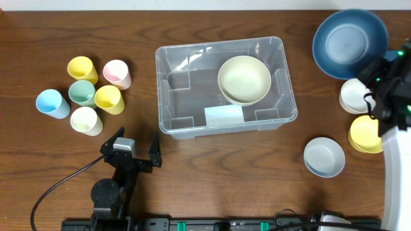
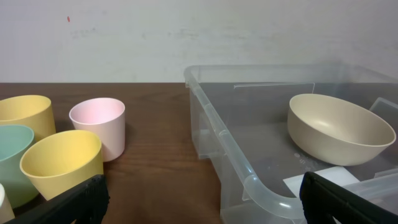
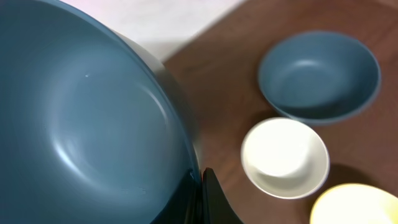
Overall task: Pack container
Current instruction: 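Place the teal bowl into the beige bowl in the container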
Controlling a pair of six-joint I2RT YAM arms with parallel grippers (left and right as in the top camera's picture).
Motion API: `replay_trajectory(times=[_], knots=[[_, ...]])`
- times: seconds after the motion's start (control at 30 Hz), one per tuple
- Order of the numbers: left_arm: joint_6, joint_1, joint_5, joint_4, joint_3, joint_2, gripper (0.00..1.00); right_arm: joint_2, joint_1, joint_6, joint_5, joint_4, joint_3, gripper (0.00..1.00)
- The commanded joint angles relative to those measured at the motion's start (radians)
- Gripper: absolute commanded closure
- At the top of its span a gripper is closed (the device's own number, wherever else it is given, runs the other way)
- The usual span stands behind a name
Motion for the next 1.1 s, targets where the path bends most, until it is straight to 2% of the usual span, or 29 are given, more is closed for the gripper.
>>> replay_trajectory(times=[0.0, 0.1, 0.2, 0.37, 0.57, 1.07], knots=[[0.014, -0.004, 0.011, -0.033, -0.018, -0.006, 0.02, -0.057, 0.032, -0.032, -0.148, -0.019, 0.026, 0.99], [0.014, -0.004, 0.011, -0.033, -0.018, -0.006, 0.02, -0.072, 0.093, -0.035, -0.235, -0.040, 0.025, 0.99], [0.014, -0.004, 0.011, -0.032, -0.018, -0.006, 0.02, -0.060, 0.187, -0.036, -0.241, -0.055, 0.024, 0.99], [0.014, -0.004, 0.011, -0.033, -0.018, -0.006, 0.02, 0.007, 0.359, -0.038, -0.151, -0.047, 0.023, 0.98], [0.014, -0.004, 0.011, -0.033, -0.018, -0.006, 0.02, 0.135, 0.502, -0.013, -0.018, -0.027, 0.023, 0.98], [0.014, -0.004, 0.011, -0.033, -0.018, -0.006, 0.02, 0.398, 0.536, 0.029, 0.012, 0.035, 0.023, 0.97]])
